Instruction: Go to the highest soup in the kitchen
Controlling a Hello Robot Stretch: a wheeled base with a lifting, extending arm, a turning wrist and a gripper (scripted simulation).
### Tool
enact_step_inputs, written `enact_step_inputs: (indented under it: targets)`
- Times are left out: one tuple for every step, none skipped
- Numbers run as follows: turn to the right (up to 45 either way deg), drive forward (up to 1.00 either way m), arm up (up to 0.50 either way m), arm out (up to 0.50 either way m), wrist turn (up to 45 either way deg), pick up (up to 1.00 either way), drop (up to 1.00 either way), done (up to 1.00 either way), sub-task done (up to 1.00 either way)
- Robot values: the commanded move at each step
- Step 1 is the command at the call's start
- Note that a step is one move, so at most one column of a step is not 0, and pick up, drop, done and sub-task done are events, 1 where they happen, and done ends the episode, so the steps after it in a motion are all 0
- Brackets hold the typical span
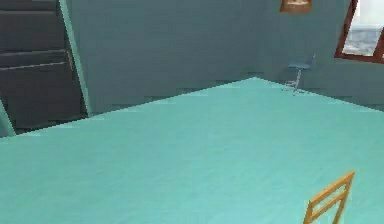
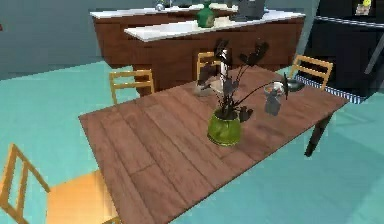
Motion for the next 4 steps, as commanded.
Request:
enact_step_inputs:
  targets:
    - [0.0, 0.85, 0.00, 0.00, 0.0, 0.00, 0.00, 0.00, 0.00]
    - [45.0, 0.00, 0.00, 0.00, 0.0, 0.00, 0.00, 0.00, 0.00]
    - [9.0, 0.00, 0.00, 0.00, 0.0, 0.00, 0.00, 0.00, 0.00]
    - [0.0, 0.80, 0.00, 0.00, 0.0, 0.00, 0.00, 0.00, 0.00]
